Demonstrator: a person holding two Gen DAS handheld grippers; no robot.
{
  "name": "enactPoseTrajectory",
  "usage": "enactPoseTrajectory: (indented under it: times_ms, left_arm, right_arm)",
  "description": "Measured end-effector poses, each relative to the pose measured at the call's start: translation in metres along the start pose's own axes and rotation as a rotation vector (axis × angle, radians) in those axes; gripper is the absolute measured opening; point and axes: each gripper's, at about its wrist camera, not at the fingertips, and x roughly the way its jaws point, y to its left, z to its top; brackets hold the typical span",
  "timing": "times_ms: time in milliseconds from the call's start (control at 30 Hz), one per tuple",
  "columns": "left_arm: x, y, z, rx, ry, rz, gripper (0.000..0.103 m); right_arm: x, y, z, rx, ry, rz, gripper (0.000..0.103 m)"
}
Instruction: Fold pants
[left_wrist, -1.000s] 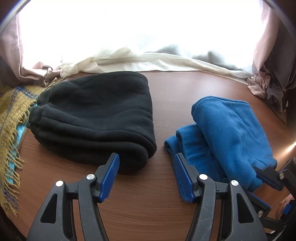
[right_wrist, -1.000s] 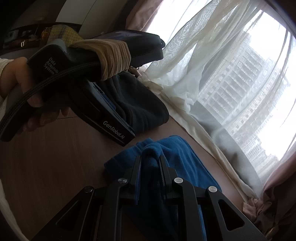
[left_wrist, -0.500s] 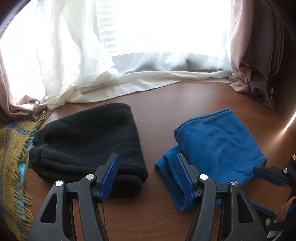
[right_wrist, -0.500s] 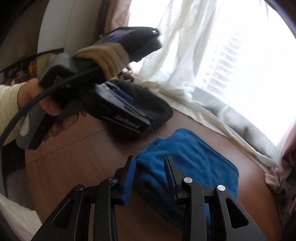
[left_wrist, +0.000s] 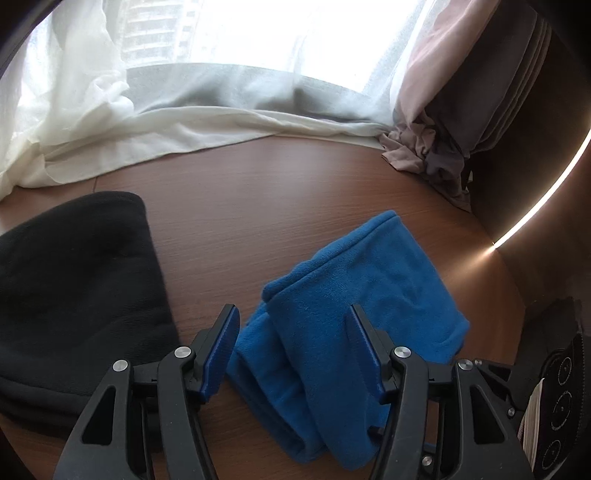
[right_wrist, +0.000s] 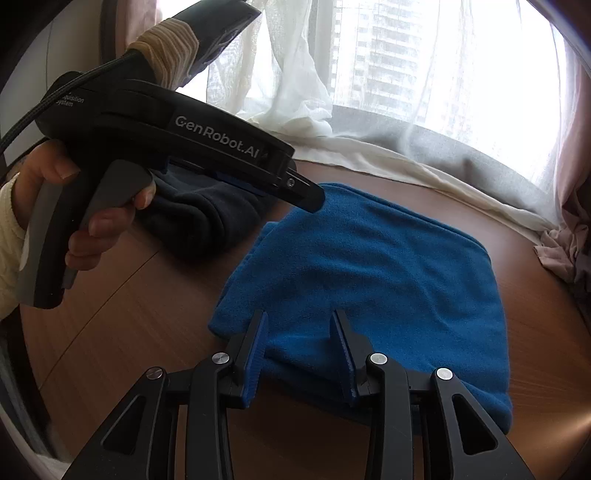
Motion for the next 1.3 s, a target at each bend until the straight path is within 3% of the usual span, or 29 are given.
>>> enactPoseTrajectory:
  times_ms: [233, 400, 533, 633, 900, 1000, 1300]
  left_arm:
    - [0.025, 0.008, 0.008, -0.055, 0.061, -0.082, 0.054]
    - [0.020, 0.003, 0.011, -0.069, 0.041, -0.120, 0.050]
    - [0.014, -0.001, 0.013, -0.074, 0.033, -0.132, 0.027]
    - [0.005, -0.007, 0.016, -0.066, 0.035, -0.099, 0.025]
    - [-0.011, -0.007, 0.015, 0.023, 0.037, 0.105, 0.026]
    - [-0.001, 0.010, 0.008, 0.013, 0.065, 0.122, 0.028]
    - [0.007, 0.028, -0.006, 0.013, 0.036, 0.161, 0.055]
  right_arm:
    - [0.000, 0.008, -0.010, -0.003, 0.024, 0.007, 0.036]
    - [0.001, 0.006, -0.011, 0.007, 0.023, 0.021, 0.036]
    - [0.003, 0.005, -0.012, -0.002, 0.013, 0.020, 0.036]
    - [0.002, 0.003, -0.013, -0.005, 0.015, 0.021, 0.036]
    - [-0.014, 0.015, -0.014, -0.044, 0.005, 0.045, 0.036]
    - [-0.010, 0.017, -0.016, -0.051, 0.028, 0.060, 0.036]
    - [-0.004, 0.007, -0.010, -0.055, 0.053, 0.071, 0.036]
